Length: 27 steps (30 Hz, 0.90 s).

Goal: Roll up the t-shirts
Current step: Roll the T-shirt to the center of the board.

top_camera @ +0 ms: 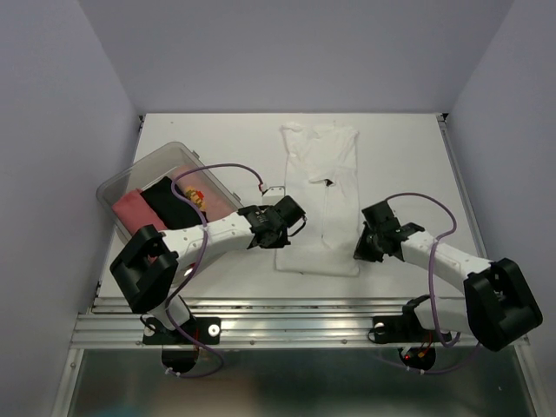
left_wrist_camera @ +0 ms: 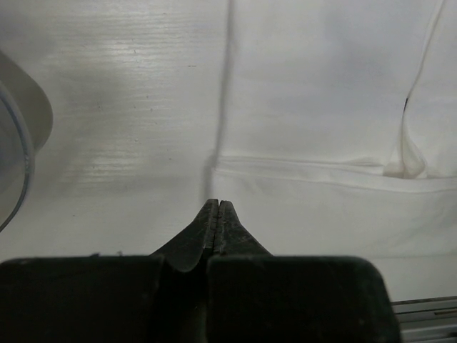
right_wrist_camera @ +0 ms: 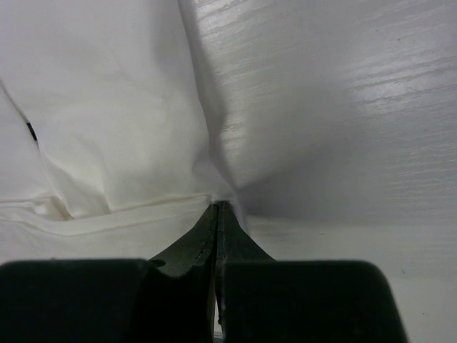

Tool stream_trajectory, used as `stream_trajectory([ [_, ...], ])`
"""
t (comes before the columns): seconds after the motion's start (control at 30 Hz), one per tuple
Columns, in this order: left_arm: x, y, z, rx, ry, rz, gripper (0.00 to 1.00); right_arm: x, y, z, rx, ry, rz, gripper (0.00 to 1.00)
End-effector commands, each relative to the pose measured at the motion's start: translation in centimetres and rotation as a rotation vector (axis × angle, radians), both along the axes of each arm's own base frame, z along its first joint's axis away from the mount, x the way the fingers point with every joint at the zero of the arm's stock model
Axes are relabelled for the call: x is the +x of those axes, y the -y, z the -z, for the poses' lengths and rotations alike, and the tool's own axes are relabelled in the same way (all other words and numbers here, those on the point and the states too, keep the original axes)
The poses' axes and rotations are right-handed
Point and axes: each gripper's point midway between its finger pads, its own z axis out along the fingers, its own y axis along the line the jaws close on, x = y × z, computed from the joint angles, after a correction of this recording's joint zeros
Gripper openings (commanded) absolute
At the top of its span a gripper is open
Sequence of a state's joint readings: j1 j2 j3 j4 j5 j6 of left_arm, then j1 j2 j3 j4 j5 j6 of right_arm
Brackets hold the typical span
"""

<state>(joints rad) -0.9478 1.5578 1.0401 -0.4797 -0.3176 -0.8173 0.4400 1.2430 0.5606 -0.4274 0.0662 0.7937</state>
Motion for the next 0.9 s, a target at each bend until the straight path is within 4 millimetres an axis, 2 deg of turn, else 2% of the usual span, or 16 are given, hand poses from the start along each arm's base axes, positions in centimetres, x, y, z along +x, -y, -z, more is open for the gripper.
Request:
stream_trajectory([
  [0.0, -0.2, -0.3, -1.5, -0.028, 0.029, -0.014, 0.0, -0.6, 0.9, -0.3, -0.036, 0.01, 0.016, 0.01],
  [0.07, -0.3, -0.3, -1.8, -0.046, 0.033, -0.012, 0.0, 0.0, 1.0, -1.9, -0.035, 0.047, 0.03, 0.01],
  [0.2, -0.6, 0.1, -3.0, -0.117, 0.056, -0.001, 0.0, -0.9, 1.8, -3.4, -0.042, 0.052, 0.067, 0.01],
  [0.3, -1.1, 0.2, -3.0, -0.162, 0.053, 0.002, 0.0, -2.1, 1.9, -3.5, -0.016, 0.032, 0.086, 0.09],
  [0.33, -1.5, 0.0, -2.6, -0.168, 0.045, 0.007, 0.01, -2.4, 1.7, -3.5, 0.0, 0.026, 0.088, 0.15],
  [0.4, -2.0, 0.5, -2.5, -0.204, 0.024, 0.028, 0.11, -2.9, 1.4, -3.4, 0.031, 0.011, 0.1, 0.2],
  [0.43, -2.5, 0.4, -1.9, -0.201, 0.004, 0.035, 0.15, -3.1, 1.1, -3.3, 0.045, -0.001, 0.099, 0.27],
  [0.47, -2.9, 0.7, -1.7, -0.216, -0.017, 0.041, 0.22, -3.4, 1.1, -3.1, 0.05, -0.01, 0.107, 0.3],
  [0.53, -3.5, 0.5, -0.9, -0.222, -0.043, 0.038, 0.31, -3.8, 1.2, -2.6, 0.051, -0.031, 0.108, 0.33],
  [0.6, -4.0, 0.4, -0.3, -0.231, -0.063, 0.033, 0.34, -4.3, 1.1, -2.1, 0.057, -0.048, 0.105, 0.38],
  [0.8, -4.9, 0.3, 1.2, -0.236, -0.113, 0.011, 0.38, -4.9, 0.4, -1.3, 0.088, -0.076, 0.082, 0.38],
  [0.87, -5.0, 0.4, 1.8, -0.24, -0.128, 0.004, 0.47, -4.9, 0.4, -1.0, 0.085, -0.077, 0.081, 0.38],
])
